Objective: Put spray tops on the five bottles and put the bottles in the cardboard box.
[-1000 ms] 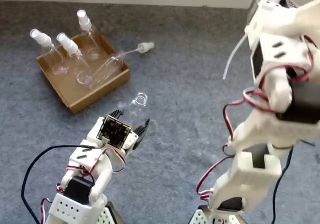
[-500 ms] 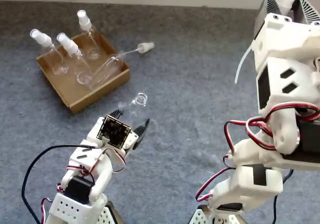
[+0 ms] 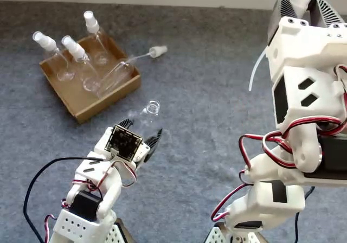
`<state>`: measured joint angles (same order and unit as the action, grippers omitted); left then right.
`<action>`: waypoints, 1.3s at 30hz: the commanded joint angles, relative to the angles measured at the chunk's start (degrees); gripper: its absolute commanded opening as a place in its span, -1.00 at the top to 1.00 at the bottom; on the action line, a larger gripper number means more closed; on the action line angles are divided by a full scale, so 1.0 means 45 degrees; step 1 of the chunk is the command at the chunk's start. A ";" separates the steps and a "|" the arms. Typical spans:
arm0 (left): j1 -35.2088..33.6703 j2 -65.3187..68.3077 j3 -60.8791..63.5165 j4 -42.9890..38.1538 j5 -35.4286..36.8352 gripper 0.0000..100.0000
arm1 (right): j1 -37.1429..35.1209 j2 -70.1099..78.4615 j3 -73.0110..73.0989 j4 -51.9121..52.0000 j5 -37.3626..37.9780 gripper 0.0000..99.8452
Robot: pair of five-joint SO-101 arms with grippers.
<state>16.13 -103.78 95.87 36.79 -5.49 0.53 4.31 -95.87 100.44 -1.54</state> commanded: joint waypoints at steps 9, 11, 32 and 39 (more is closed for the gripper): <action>0.0107 -0.0049 0.0283 0.0020 0.0137 0.76 | -0.0166 -0.0694 -0.1358 0.0244 0.0156 0.99; 0.0107 -0.0049 0.0283 0.0020 0.0137 0.76 | -0.0166 -0.1084 -0.1358 0.0244 0.0176 0.99; 0.0107 -0.0049 0.0283 0.0020 0.0137 0.76 | -0.0166 -0.4151 -0.1358 0.0225 0.1035 0.99; 0.0107 -0.0049 0.0283 0.0020 0.0137 0.76 | -0.0166 -0.4757 -0.1358 0.0225 0.1035 0.99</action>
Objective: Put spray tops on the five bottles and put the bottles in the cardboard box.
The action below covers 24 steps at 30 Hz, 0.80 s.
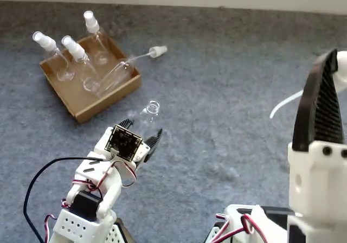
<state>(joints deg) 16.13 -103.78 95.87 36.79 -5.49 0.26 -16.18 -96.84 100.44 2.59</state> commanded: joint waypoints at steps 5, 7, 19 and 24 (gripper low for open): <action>0.0107 -0.0049 0.0283 0.0020 0.0137 0.76 | -0.0088 -0.0596 -0.1143 0.0225 0.0137 0.99; 0.0107 -0.0049 0.0283 0.0020 0.0137 0.76 | -0.0088 -0.0772 -0.1143 0.0225 0.0137 0.99; 0.0127 -0.0049 0.0283 0.0020 0.0137 0.76 | -0.0147 -0.1045 0.2374 0.0225 0.0078 0.99; 0.0127 -0.0049 0.0283 0.0020 0.0137 0.76 | -0.0147 -0.1045 0.4054 0.0225 0.0059 0.99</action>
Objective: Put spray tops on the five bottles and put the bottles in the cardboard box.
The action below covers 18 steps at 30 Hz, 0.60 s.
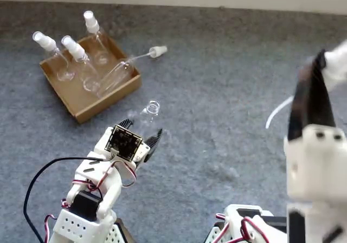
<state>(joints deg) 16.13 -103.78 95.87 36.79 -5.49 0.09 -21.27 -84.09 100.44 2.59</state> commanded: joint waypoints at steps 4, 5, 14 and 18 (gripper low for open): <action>0.0127 -0.0049 0.0283 0.0020 0.0137 0.76 | -0.0107 0.0147 0.1846 0.0205 0.0059 0.99; 0.0127 -0.0049 0.0283 0.0020 0.0137 0.76 | -0.0107 0.0166 0.2061 0.0205 0.0059 0.99; 0.0147 -0.0049 0.0283 0.0020 0.0137 0.76 | -0.0107 0.0166 0.4210 0.0205 0.0059 0.99; 0.0147 -0.0049 0.0283 0.0020 0.0137 0.76 | -0.0107 0.0186 0.5695 0.0205 0.0059 0.99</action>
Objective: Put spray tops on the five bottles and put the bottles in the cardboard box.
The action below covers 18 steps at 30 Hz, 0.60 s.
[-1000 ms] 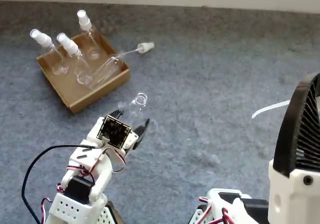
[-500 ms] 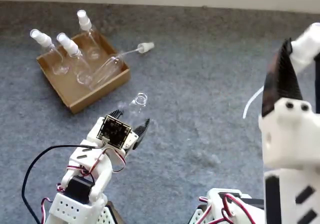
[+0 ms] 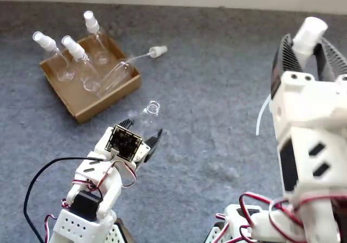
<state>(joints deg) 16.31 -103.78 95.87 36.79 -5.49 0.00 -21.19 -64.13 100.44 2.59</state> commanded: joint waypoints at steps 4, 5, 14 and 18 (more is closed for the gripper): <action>0.0107 -0.0049 0.0283 0.0020 0.0137 0.76 | -0.0107 0.0166 0.2901 0.0186 0.0059 0.99; 0.0107 -0.0049 0.0283 0.0020 0.0137 0.76 | -0.0107 0.0166 0.3311 0.0186 0.0059 0.99; 0.0088 -0.0049 0.0283 0.0020 0.0137 0.76 | -0.0107 -0.0068 0.5695 0.0205 0.0059 0.99; 0.0088 -0.0049 0.0283 0.0020 0.0137 0.76 | -0.0127 -0.1260 0.5832 0.0205 0.0059 0.99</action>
<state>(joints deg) 16.31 -103.78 95.87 36.79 -5.49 0.09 -21.10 -37.93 100.44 2.59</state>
